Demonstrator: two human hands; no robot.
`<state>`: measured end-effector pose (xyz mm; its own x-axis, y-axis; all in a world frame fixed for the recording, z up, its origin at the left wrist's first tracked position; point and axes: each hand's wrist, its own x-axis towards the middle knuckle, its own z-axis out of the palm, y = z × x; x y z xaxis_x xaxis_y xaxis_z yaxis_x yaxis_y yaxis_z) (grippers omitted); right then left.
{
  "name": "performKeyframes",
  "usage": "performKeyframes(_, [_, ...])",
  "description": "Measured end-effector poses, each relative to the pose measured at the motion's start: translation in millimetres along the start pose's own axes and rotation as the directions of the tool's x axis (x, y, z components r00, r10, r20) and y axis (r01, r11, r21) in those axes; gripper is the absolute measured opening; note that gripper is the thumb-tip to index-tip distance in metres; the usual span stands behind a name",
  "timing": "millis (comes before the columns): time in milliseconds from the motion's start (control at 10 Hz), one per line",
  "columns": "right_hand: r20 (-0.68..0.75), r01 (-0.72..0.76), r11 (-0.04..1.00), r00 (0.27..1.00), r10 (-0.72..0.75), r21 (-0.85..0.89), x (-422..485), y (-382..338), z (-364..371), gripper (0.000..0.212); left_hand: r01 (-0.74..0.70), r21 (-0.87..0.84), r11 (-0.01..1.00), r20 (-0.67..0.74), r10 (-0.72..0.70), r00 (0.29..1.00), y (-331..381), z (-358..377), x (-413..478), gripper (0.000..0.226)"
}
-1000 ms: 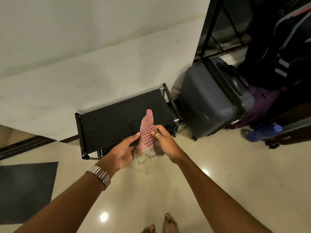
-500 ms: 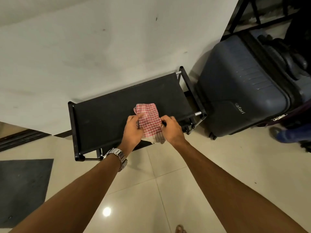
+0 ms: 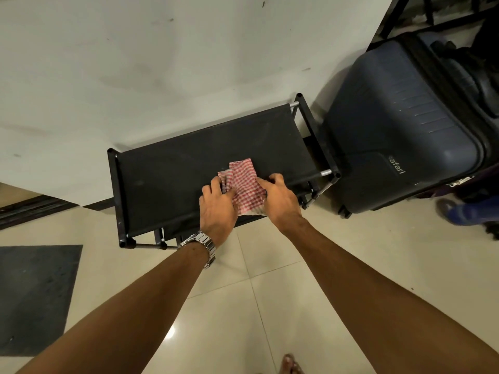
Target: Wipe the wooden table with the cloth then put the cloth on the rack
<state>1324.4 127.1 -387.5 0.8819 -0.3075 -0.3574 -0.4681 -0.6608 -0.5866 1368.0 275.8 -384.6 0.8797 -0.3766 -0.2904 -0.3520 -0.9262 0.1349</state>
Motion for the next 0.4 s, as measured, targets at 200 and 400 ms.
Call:
performKeyframes(200, [0.018, -0.056, 0.987, 0.998, 0.059, -0.148, -23, -1, -19, 0.069, -0.049, 0.029, 0.998, 0.070, 0.047, 0.996, 3, -15, -12, 0.071])
performKeyframes(400, [-0.151, -0.001, 0.956, 0.987, -0.045, -0.292, -88, -6, -81, 0.066, -0.156, -0.025, 0.987, -0.085, 0.153, 0.985, 44, -67, -55, 0.074])
